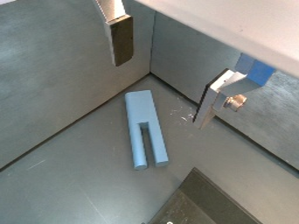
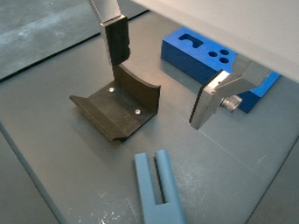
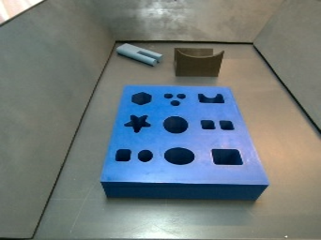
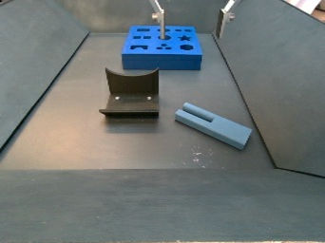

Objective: Pick up the square-circle object. Move up. Rotate the square-circle object. Place the square-circle object on the fixture. Regrasp the square-circle object. Move to above the board. Insert the square-circle object.
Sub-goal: Pick up the square-circle object.

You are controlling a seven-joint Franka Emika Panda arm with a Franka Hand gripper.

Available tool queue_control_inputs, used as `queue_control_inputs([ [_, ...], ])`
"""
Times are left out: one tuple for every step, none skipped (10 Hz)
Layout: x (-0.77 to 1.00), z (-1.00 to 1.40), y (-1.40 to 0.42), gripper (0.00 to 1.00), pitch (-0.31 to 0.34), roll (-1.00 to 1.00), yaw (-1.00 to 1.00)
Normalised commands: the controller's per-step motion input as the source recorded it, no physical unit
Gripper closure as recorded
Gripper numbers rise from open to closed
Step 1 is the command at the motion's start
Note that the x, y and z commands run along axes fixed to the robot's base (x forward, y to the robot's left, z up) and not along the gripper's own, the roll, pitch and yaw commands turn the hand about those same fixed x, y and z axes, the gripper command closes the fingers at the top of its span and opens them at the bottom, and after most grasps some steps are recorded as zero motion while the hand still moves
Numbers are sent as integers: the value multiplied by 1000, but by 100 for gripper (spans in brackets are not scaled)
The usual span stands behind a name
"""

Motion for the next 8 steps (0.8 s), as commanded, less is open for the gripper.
queue_control_inputs([
  [29, -609, 203, 0, -47, 0, 860],
  [-137, -880, 154, 0, -151, 33, 957],
  [-189, -909, 100, 0, -161, 81, 954],
  [-211, -969, 40, 0, -147, 103, 946],
  [-83, -837, 0, 0, -51, 0, 1000],
  [-126, -834, 3, 0, -83, 1, 1000],
  [-169, -829, 80, 0, -139, 137, 946],
  [-83, -926, 194, 0, -126, 143, 829],
])
